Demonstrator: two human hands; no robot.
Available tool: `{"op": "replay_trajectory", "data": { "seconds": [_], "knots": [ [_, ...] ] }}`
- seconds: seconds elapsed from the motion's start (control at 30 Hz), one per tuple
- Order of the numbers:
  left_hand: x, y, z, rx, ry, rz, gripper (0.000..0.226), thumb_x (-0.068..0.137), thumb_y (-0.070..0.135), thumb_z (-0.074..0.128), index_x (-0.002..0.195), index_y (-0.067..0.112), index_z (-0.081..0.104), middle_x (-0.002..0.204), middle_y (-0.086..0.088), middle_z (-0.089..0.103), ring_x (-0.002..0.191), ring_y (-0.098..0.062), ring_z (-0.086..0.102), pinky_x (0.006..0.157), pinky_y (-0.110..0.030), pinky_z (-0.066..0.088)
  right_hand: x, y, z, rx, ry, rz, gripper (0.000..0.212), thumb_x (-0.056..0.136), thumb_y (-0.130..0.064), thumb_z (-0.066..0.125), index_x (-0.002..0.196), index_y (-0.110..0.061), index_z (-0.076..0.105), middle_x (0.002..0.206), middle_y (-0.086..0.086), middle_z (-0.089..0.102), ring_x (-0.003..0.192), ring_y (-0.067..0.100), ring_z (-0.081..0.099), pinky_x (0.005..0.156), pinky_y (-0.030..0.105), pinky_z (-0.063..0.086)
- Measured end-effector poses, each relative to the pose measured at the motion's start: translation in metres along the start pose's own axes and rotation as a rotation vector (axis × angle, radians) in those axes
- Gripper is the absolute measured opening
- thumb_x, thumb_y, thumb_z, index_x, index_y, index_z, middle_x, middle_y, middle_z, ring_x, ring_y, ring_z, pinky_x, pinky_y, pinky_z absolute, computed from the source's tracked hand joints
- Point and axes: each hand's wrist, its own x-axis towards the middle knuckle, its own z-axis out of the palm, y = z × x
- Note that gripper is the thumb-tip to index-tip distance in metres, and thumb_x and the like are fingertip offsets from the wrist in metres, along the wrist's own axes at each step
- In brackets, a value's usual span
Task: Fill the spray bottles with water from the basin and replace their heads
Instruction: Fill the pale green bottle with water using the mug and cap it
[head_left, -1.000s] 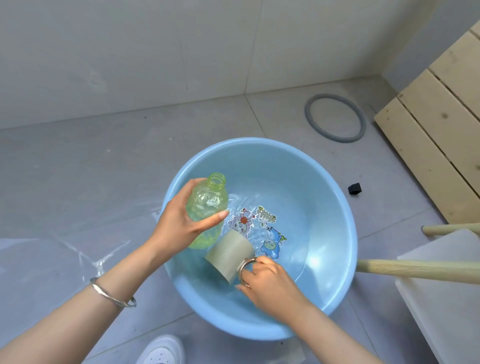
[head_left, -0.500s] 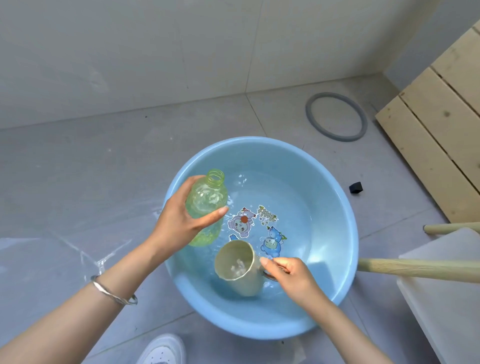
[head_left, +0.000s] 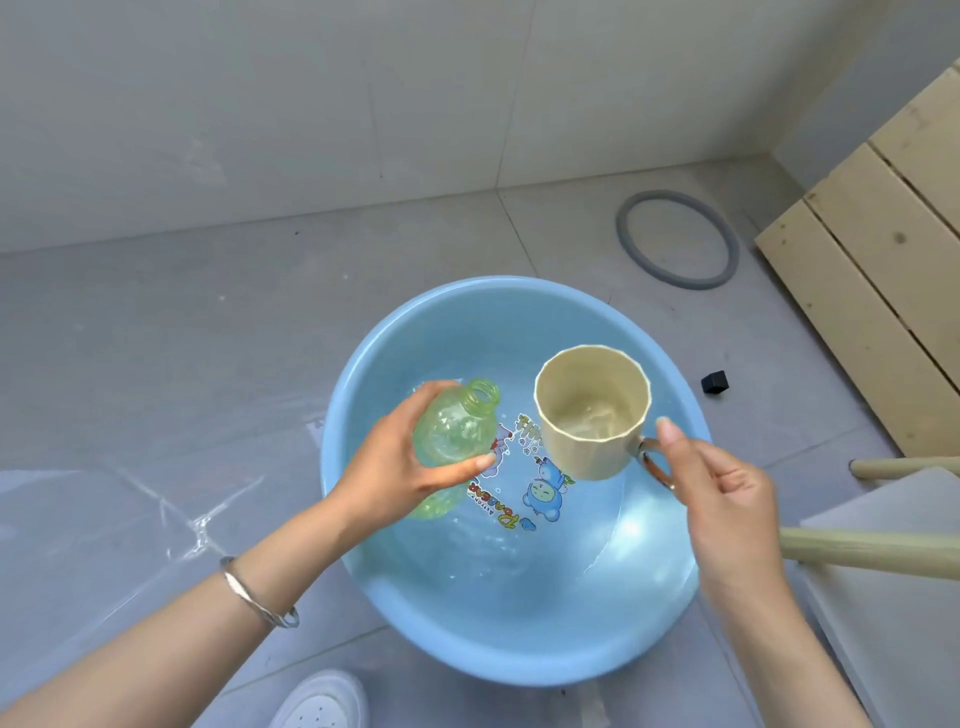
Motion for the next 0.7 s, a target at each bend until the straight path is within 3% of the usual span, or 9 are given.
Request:
{"op": "replay_trajectory", "data": {
  "seconds": [0.07,0.13,0.27,0.3,0.37,0.5,0.63,0.7],
  "knots": [
    [0.0,0.001,0.003,0.016,-0.036,0.01,0.061,0.062,0.063,0.073,0.115,0.044,0.049,0.114,0.029,0.059,0.112,0.006,0.054,0.094,-0.008,0.036,0.003,-0.01,-0.004,-0.026,0.029,-0.081,0.073,0.076,-0.051,0.07,0.063,0.017,0.045,0.052,0.003,0.037,0.055,0.005,0.052,0.08,0.034,0.05],
    [-0.001,0.002,0.005,0.037,-0.055,0.014,0.059,0.061,0.064,0.073,0.112,0.049,0.047,0.116,0.033,0.056,0.113,0.009,0.052,0.094,-0.005,0.034,0.004,-0.019,-0.006,-0.091,0.024,-0.163,0.073,0.071,-0.057,0.065,0.06,0.012,0.041,0.058,0.008,0.031,0.06,0.012,0.041,0.063,0.022,0.044],
    [-0.001,0.001,0.009,0.056,-0.096,0.01,0.064,0.061,0.067,0.076,0.115,0.05,0.046,0.12,0.03,0.056,0.117,0.007,0.051,0.098,-0.009,0.035,0.001,-0.034,-0.005,-0.245,0.031,-0.283,0.06,0.079,-0.044,0.068,0.05,-0.007,0.029,0.051,0.004,0.021,0.053,0.011,0.026,0.049,0.021,0.025],
    [-0.001,0.001,0.009,0.055,-0.105,0.006,0.064,0.062,0.065,0.077,0.116,0.049,0.045,0.121,0.028,0.057,0.117,0.006,0.051,0.098,-0.01,0.035,0.0,-0.036,-0.004,-0.283,0.032,-0.318,0.06,0.08,-0.04,0.069,0.051,-0.01,0.026,0.05,-0.005,0.017,0.051,0.009,0.02,0.048,0.021,0.02],
    [0.0,0.001,0.01,0.062,-0.113,0.007,0.064,0.063,0.06,0.075,0.117,0.046,0.046,0.121,0.025,0.057,0.116,0.005,0.052,0.097,-0.009,0.035,-0.001,-0.037,-0.004,-0.35,0.03,-0.375,0.06,0.08,-0.039,0.069,0.051,-0.011,0.025,0.049,-0.005,0.018,0.05,0.01,0.017,0.047,0.019,0.016],
    [0.0,-0.002,0.012,0.084,-0.116,0.018,0.065,0.066,0.061,0.077,0.12,0.043,0.046,0.122,0.025,0.056,0.116,0.004,0.052,0.098,-0.013,0.037,-0.003,-0.038,-0.002,-0.521,0.052,-0.479,0.049,0.078,-0.05,0.059,0.049,-0.017,0.036,0.051,-0.001,0.038,0.055,0.016,0.027,0.052,0.016,0.026],
    [0.0,-0.002,0.012,0.082,-0.112,0.002,0.064,0.065,0.06,0.077,0.119,0.047,0.045,0.123,0.026,0.055,0.117,0.003,0.051,0.099,-0.015,0.037,-0.006,-0.041,0.001,-0.635,0.081,-0.564,0.054,0.079,-0.05,0.055,0.047,-0.009,0.044,0.068,0.001,0.051,0.062,0.022,0.032,0.058,0.019,0.03],
    [0.0,-0.001,0.012,0.082,-0.11,0.005,0.064,0.066,0.057,0.078,0.12,0.045,0.045,0.122,0.026,0.055,0.117,0.003,0.051,0.099,-0.014,0.037,-0.006,-0.042,0.001,-0.699,0.093,-0.622,0.054,0.081,-0.046,0.056,0.046,-0.007,0.044,0.052,0.008,0.041,0.062,0.024,0.031,0.06,0.024,0.03]
  ]
}}
